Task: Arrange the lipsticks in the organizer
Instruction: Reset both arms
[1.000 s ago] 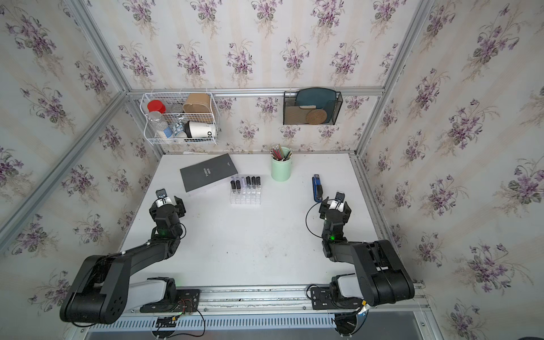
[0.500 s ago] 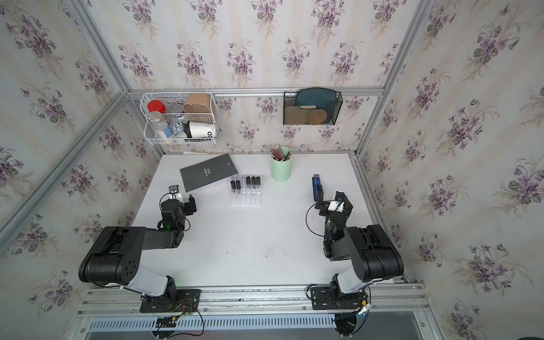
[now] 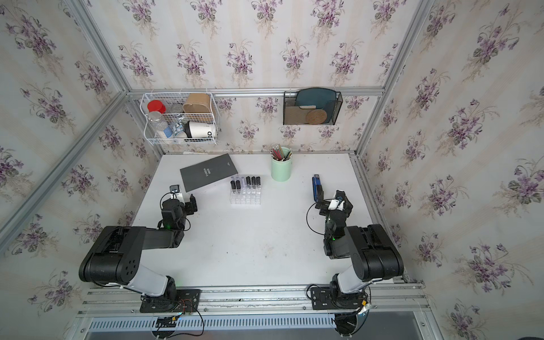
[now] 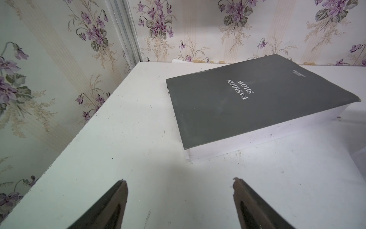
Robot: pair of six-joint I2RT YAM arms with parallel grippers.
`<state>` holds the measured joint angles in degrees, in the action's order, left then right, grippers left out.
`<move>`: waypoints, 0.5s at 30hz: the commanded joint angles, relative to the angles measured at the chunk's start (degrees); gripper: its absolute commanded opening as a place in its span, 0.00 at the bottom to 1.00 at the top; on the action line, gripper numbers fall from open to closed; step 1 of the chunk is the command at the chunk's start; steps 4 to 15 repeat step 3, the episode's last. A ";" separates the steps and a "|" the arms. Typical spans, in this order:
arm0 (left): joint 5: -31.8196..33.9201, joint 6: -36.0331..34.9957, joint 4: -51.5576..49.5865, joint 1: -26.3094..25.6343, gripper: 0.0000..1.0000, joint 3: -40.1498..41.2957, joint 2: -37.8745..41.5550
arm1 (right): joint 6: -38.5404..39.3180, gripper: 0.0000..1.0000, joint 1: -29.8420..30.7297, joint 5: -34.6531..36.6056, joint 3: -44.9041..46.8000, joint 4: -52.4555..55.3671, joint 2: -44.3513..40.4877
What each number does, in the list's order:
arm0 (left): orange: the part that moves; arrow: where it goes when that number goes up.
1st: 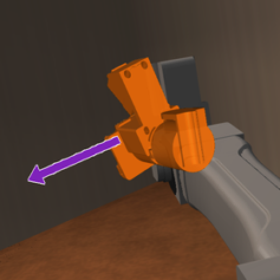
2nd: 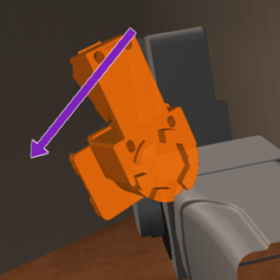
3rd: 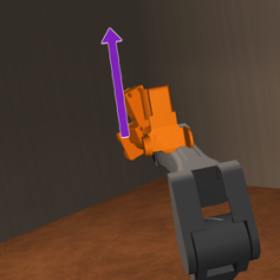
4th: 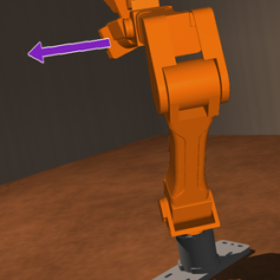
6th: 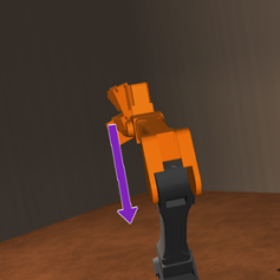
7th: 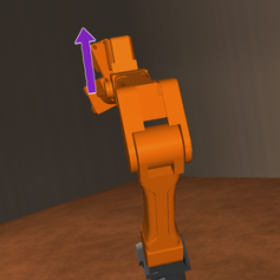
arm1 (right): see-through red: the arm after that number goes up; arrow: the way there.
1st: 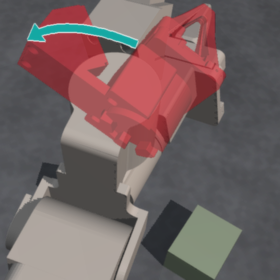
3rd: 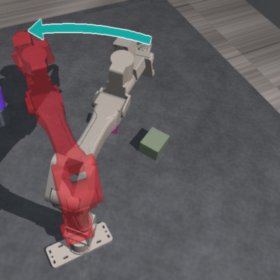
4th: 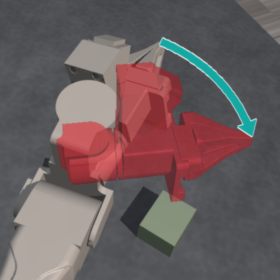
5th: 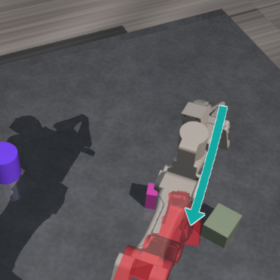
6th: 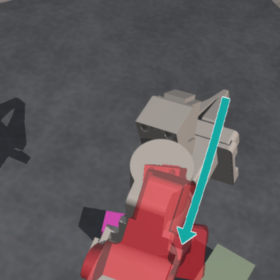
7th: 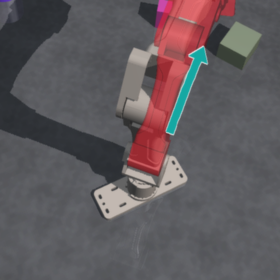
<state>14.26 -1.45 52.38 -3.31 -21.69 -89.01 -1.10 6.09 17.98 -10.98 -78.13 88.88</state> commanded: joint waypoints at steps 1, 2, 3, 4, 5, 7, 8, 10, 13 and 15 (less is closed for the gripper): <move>-0.55 -0.57 0.88 -0.11 0.87 -0.22 -0.04 | -0.12 1.00 0.04 -0.22 -0.15 -0.27 -0.08; -0.55 -0.61 1.24 -0.12 0.87 -0.01 -0.05 | -0.13 1.00 0.05 -0.22 -0.12 -0.27 0.02; -0.63 -0.58 1.61 -0.09 0.87 0.22 0.05 | -0.13 1.00 0.06 -0.22 -0.09 -0.27 -0.07; -0.63 -0.58 1.61 -0.09 0.87 0.22 0.05 | -0.13 1.00 0.06 -0.22 -0.09 -0.27 -0.07; -0.63 -0.58 1.61 -0.09 0.87 0.22 0.05 | -0.13 1.00 0.06 -0.22 -0.09 -0.27 -0.07; -0.63 -0.58 1.61 -0.09 0.87 0.22 0.05 | -0.13 1.00 0.06 -0.22 -0.09 -0.27 -0.07; -0.63 -0.58 1.61 -0.09 0.87 0.22 0.05 | -0.13 1.00 0.06 -0.22 -0.09 -0.27 -0.07; -0.63 -0.58 1.61 -0.09 0.87 0.22 0.05 | -0.13 1.00 0.06 -0.22 -0.09 -0.27 -0.07; -0.63 -0.58 1.61 -0.09 0.87 0.22 0.05 | -0.13 1.00 0.06 -0.22 -0.09 -0.27 -0.07; -0.63 -0.58 1.61 -0.09 0.87 0.22 0.05 | -0.13 1.00 0.06 -0.22 -0.09 -0.27 -0.07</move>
